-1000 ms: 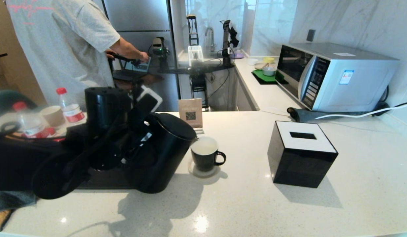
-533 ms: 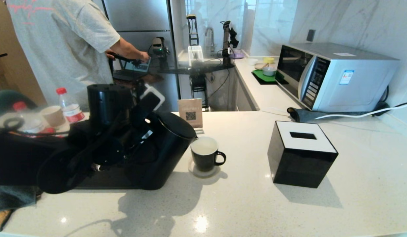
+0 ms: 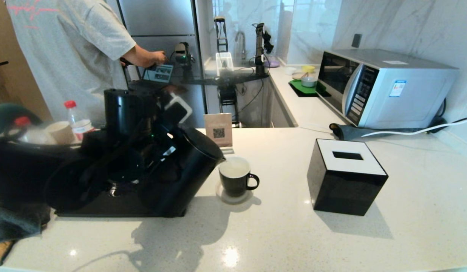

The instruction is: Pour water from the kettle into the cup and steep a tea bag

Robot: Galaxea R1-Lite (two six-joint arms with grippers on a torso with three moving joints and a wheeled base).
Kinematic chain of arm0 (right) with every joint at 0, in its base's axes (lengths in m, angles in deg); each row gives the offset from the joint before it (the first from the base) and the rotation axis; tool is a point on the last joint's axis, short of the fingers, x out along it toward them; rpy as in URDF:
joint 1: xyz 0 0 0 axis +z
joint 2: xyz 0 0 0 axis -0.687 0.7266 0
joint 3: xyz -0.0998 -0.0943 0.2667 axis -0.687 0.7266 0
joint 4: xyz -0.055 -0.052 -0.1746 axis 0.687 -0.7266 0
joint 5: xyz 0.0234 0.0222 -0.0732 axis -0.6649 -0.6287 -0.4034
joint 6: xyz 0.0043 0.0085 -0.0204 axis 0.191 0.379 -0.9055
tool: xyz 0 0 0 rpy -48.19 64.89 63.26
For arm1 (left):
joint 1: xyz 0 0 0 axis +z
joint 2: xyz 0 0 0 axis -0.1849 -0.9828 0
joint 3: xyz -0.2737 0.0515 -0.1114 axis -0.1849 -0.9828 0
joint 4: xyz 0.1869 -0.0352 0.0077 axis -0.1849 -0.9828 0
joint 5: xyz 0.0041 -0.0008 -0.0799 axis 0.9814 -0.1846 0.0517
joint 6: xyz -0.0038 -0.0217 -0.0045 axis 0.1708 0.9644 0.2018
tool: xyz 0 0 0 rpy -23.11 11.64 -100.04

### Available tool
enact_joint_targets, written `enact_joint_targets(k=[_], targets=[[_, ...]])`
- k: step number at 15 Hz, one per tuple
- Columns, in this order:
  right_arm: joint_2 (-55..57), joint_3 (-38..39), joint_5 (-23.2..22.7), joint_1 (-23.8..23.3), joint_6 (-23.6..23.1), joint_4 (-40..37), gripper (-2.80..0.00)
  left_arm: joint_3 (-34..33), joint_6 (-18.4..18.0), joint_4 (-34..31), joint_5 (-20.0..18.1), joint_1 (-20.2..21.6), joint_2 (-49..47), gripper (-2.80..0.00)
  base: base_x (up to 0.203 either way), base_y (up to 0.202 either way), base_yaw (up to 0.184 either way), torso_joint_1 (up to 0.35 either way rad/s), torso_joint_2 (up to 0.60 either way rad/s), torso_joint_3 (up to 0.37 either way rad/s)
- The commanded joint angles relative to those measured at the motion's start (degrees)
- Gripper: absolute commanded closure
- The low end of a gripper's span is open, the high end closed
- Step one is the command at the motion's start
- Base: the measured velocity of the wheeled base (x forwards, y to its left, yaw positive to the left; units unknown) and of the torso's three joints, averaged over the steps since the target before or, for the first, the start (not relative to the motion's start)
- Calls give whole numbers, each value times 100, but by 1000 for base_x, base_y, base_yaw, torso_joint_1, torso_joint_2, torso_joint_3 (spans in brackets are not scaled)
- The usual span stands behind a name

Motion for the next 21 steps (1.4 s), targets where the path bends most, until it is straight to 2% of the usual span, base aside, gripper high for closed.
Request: enact_joint_targets(k=[1,18,21], targets=[[7,0,-3,2,-3,-1,0,37,-23,31,16,2,3,0,0,0,0,0,0,0],[7,0,-3,2,-3,-1,0,133,-47,-259,16,-50,6,0,0,0,0,0,0,0],[7,0,-3,2,-3,-1,0,137,-187,-250,16,-56,15,0,0,0,0,0,0,0]])
